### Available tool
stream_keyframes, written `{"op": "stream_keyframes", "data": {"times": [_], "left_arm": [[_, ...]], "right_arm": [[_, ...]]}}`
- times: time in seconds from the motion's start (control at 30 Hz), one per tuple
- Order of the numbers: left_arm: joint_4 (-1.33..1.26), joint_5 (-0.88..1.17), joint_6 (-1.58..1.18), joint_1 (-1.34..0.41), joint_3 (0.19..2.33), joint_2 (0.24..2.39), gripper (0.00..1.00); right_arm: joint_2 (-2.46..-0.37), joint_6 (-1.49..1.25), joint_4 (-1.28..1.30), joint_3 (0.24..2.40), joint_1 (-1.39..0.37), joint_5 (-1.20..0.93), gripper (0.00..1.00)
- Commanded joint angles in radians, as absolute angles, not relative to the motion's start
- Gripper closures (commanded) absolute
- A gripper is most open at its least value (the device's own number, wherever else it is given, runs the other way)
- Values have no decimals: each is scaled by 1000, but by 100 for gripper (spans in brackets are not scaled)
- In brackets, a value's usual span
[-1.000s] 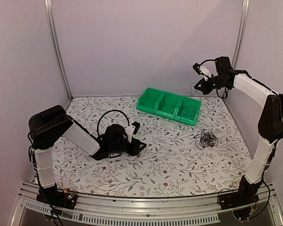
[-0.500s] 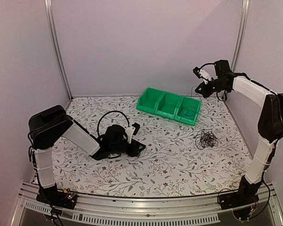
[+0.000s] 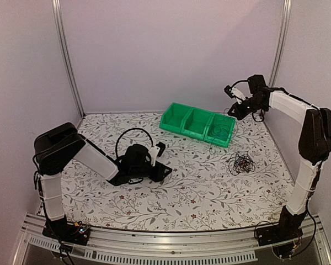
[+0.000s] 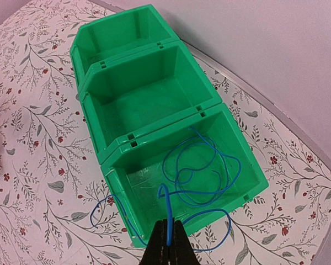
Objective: Untangle the cables
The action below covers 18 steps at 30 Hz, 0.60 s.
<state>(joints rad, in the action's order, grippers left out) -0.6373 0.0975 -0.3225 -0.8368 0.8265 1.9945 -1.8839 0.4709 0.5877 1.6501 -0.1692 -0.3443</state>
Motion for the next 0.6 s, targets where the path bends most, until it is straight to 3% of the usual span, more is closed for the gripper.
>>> {"op": "stream_keyframes", "data": {"times": [0.0,0.3,0.57], "left_arm": [[-621,104,-317,-844,838,2009,54],[-618,97,-322,-845,835,2017,54],[-606,91,-322,-844,840,2020,54]], "right_arm": [[-1950,468,658,1738,-167,-372,100],[-1952,451,682,1810,-170,-416,100],[-2102,434,742,2008,-170,-453,100]]}}
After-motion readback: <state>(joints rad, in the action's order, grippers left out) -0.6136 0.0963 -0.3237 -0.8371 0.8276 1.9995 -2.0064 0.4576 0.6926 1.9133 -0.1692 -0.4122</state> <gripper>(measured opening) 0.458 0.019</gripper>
